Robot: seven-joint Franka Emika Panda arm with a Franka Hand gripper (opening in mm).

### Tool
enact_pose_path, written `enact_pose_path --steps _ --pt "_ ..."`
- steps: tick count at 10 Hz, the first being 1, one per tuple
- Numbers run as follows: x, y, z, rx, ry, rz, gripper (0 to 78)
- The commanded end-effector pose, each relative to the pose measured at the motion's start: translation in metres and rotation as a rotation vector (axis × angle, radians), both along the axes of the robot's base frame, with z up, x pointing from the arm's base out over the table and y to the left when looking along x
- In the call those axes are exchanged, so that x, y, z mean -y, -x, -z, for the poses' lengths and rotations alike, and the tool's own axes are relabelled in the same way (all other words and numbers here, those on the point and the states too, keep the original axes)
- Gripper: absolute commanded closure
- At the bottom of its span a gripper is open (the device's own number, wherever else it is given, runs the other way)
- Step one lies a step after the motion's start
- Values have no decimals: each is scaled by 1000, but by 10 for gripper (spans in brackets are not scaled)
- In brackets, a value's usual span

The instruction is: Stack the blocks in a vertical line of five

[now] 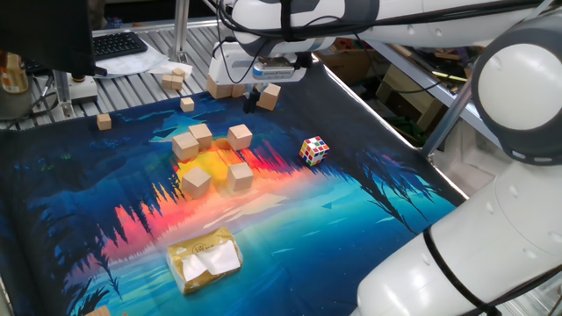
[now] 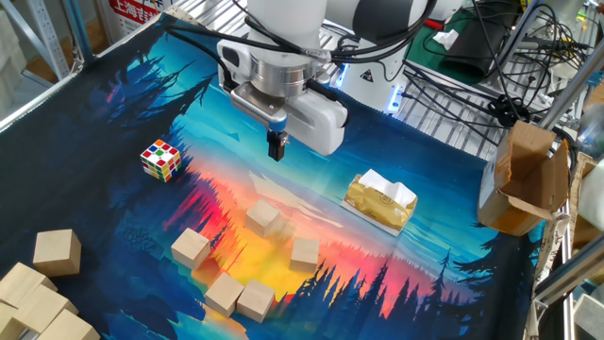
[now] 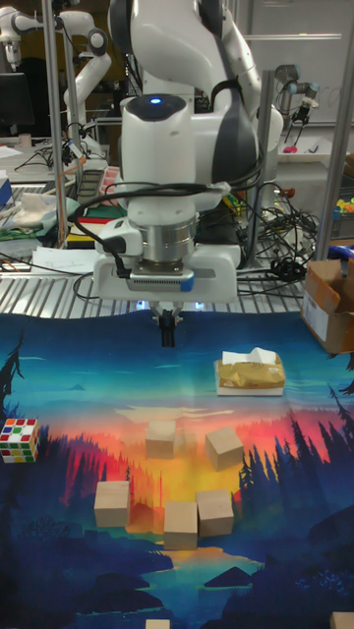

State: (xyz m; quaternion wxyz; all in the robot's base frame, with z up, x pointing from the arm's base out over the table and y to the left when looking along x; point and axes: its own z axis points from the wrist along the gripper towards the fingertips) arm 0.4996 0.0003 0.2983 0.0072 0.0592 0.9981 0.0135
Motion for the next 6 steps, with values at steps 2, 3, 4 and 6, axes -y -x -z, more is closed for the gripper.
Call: enact_pose_path --steps 2,3,4,6 --pt "1 -11 -3 1 0 11 776" --pt "1 -15 -3 -1 0 14 776" --pt "2 -19 -3 -3 1 16 776" --pt "3 -30 -2 -14 4 24 776"
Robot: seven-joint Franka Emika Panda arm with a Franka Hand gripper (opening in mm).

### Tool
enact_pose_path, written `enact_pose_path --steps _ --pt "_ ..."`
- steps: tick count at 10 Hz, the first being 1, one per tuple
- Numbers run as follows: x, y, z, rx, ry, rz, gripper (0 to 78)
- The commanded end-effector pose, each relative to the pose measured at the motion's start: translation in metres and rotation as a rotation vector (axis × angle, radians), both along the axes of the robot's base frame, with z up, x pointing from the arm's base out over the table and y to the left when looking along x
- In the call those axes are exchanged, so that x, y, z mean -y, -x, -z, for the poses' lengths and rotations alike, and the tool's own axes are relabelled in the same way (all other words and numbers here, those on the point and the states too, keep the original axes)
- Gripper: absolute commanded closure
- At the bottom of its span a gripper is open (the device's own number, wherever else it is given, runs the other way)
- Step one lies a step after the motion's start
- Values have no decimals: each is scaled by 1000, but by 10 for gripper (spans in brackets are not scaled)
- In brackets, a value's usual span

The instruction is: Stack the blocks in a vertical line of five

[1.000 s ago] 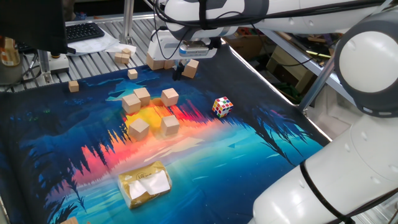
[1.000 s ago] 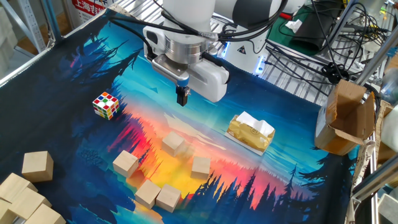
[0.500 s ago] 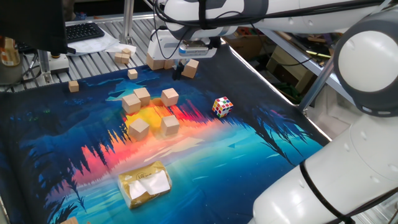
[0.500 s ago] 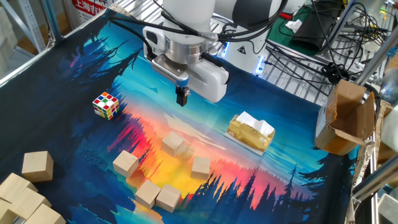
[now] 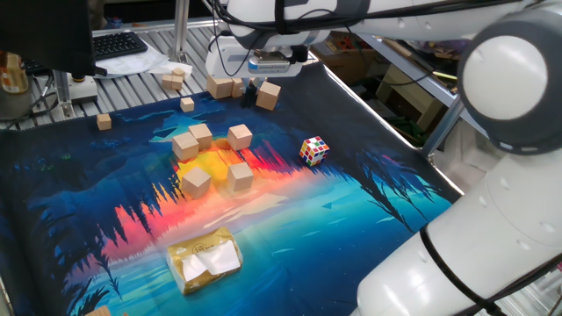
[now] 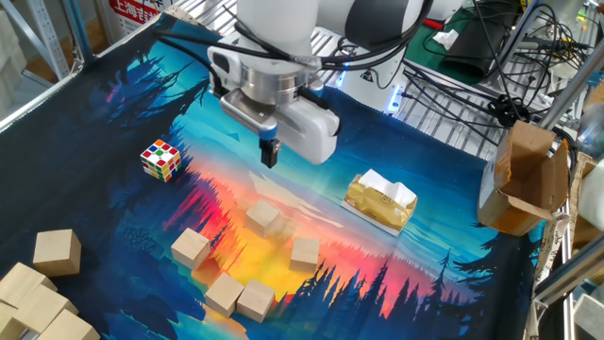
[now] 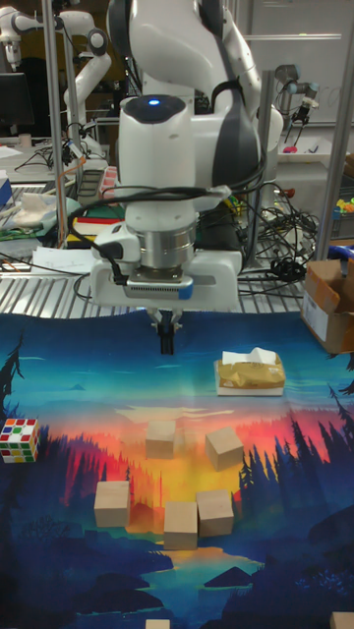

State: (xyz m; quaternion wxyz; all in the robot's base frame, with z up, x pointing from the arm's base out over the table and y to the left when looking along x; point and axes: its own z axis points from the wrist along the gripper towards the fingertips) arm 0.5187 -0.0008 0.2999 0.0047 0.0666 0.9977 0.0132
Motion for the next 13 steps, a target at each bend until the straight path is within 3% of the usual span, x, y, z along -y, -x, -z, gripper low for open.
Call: enact_pose_path --steps 1,4,13 --pt "2 -13 1 -10 5 11 776" --pt "6 -31 13 -2 6 -2 776" --pt "16 -54 43 30 3 -5 776"
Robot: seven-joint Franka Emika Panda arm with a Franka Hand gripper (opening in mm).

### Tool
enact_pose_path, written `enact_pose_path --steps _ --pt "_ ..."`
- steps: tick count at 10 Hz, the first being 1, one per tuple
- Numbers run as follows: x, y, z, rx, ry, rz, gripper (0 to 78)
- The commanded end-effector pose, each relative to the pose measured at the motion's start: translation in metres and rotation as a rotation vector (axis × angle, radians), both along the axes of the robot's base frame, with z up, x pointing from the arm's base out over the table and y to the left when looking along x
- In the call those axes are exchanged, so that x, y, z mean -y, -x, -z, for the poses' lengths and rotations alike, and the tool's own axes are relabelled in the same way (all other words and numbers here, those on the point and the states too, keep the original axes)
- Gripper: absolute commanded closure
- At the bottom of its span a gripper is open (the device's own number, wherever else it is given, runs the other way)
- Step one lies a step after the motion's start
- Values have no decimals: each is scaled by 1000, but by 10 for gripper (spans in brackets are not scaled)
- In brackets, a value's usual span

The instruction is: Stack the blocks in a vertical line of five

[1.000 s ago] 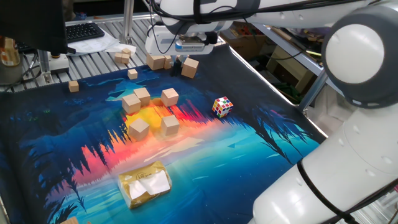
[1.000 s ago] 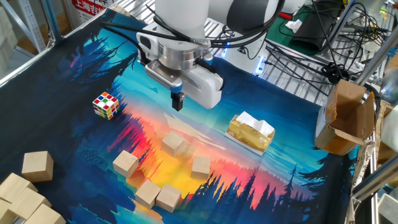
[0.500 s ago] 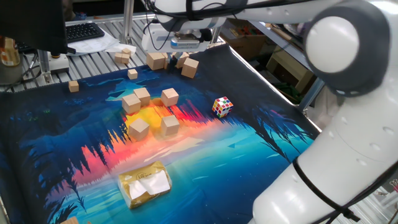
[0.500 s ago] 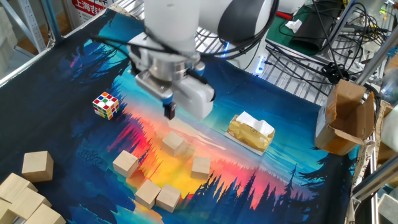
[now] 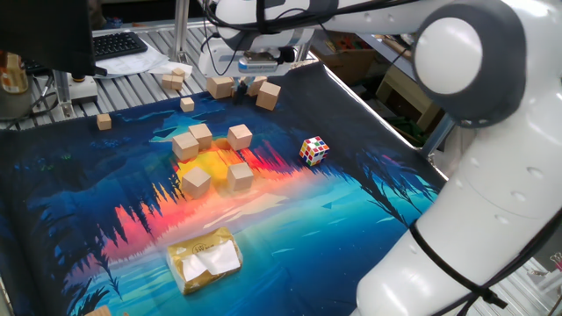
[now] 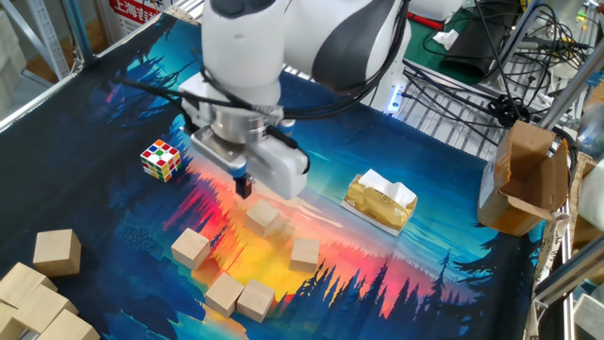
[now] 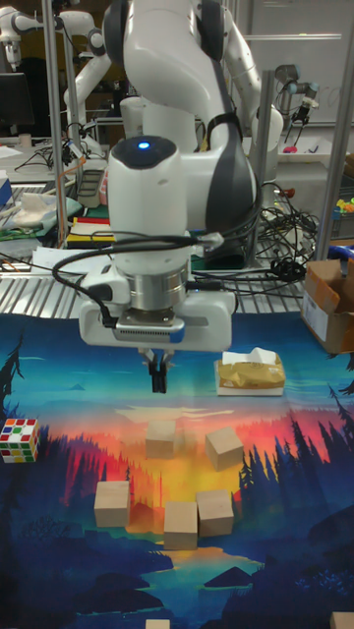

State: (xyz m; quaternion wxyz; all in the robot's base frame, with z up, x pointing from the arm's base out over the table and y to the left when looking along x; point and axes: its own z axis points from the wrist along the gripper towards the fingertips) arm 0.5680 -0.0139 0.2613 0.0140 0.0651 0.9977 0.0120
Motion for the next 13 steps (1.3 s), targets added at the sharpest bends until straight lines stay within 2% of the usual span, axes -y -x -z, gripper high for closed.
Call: enact_pose_path --steps 1,8,11,13 --pt "4 -7 7 12 0 -2 776" --pt "12 -22 16 7 -2 27 776" --pt "15 -27 19 25 1 23 776" --pt "15 -27 20 24 3 23 776"
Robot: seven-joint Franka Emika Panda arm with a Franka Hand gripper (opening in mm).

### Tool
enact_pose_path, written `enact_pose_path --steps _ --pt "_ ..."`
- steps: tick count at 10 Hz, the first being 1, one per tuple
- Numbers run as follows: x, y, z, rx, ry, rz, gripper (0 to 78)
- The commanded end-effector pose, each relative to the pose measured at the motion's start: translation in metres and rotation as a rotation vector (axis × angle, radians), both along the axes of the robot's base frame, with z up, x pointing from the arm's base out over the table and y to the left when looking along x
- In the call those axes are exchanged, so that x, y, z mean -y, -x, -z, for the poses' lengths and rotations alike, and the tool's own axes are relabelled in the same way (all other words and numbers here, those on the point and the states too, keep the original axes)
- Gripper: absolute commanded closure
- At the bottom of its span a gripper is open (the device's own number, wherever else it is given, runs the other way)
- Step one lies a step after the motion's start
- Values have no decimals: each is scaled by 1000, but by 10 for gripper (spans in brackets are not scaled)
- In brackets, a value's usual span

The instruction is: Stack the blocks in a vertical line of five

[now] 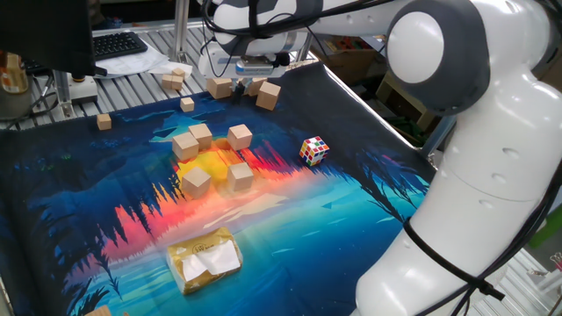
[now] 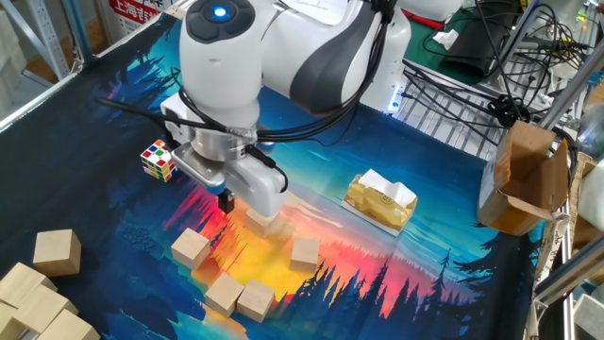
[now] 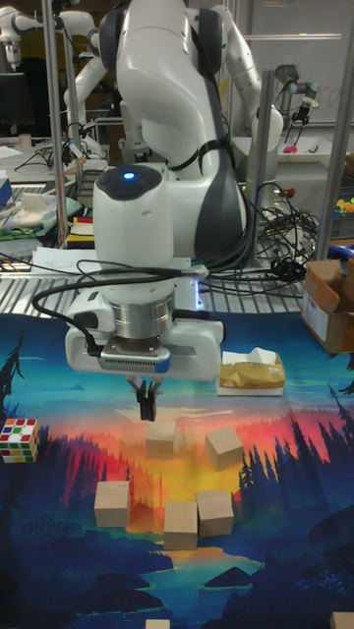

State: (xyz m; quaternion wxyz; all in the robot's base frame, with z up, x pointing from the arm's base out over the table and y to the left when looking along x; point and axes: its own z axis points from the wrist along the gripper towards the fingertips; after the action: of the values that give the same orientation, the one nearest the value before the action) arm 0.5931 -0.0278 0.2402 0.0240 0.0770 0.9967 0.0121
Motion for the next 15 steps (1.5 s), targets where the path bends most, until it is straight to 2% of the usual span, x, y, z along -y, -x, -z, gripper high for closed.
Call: enact_pose_path --steps 1,3,4,5,6,8,11,12,15 --pt "1 -2 -1 7 6 -12 776" --pt "1 -2 -1 6 -18 -14 776" --pt "1 -2 -1 1 -18 -14 776" --pt "1 -2 -1 -6 -19 -15 776" --pt "1 -2 -1 -31 -17 -21 776" --pt "1 -2 -1 -36 -16 -22 776" --pt "1 -2 -1 -47 -6 36 776" --pt "1 -2 -1 -70 9 59 776" --pt "1 -2 -1 -94 2 75 776"
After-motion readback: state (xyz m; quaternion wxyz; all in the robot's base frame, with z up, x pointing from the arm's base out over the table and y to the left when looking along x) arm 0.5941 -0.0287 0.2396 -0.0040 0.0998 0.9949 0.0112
